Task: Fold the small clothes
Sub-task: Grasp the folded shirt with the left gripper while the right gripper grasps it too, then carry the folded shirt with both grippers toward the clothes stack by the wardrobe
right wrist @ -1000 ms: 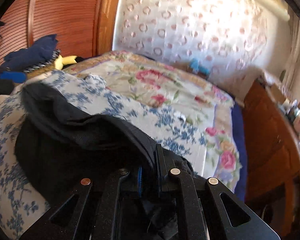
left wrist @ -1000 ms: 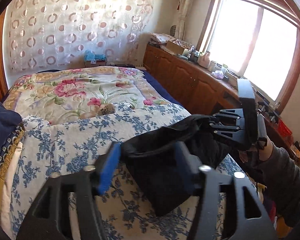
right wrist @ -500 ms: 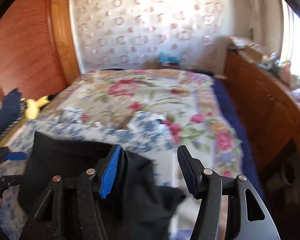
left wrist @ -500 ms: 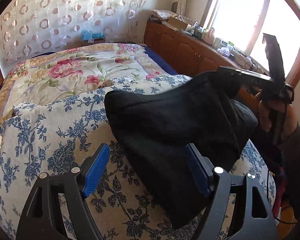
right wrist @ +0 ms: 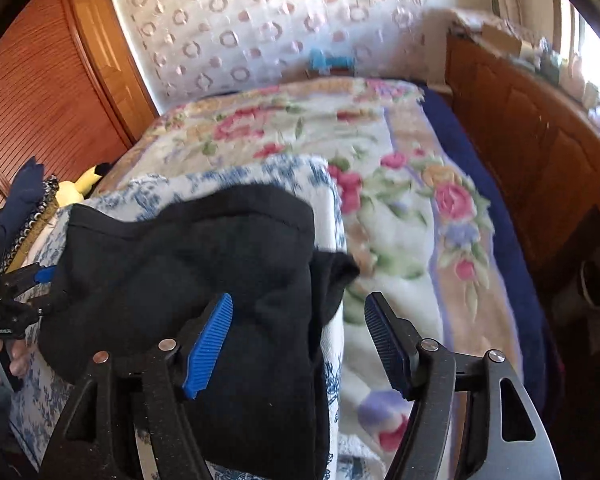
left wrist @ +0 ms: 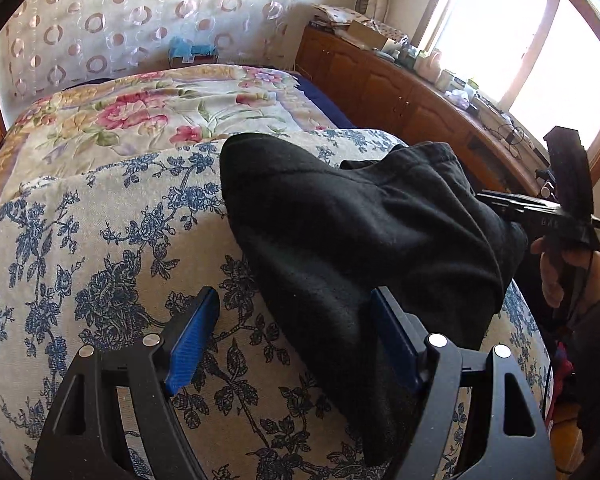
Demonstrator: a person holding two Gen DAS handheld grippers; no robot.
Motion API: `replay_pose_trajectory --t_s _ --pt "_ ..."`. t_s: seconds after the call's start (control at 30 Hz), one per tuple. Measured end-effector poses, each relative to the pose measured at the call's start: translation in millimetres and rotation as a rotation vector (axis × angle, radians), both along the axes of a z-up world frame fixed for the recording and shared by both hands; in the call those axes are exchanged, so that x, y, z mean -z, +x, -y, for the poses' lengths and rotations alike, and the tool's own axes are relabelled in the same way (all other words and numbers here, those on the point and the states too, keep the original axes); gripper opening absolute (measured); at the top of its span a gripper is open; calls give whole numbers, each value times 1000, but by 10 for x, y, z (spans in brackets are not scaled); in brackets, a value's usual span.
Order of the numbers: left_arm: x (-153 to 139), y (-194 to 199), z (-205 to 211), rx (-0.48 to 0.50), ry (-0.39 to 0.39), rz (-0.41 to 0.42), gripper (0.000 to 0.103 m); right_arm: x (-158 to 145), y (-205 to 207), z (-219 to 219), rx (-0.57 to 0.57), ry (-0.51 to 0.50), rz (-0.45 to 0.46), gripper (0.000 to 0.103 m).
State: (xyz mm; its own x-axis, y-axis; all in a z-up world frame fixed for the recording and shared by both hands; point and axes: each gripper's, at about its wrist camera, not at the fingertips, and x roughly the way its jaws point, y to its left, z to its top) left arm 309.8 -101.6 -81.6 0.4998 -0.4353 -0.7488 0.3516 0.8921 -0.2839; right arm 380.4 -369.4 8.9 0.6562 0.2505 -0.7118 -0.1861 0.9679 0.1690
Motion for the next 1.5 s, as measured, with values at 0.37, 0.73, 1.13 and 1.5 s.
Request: replay_pose_trajectory --t_s 0.37,0.73,1.13,1.5 --pt "3 78 128 10 -28 -13 32 117 209 -42 -20 87 -67 76" --pt "-226 -72 194 61 -47 72 16 128 112 -190 -103 37 -56 31" --pt "-898 -518 -248 73 -202 224 15 -536 -428 -486 -141 -90 201 16" --pt "-1461 -1194 -2122 -260 -175 395 15 -1148 -272 -2121 -455 -75 386 16"
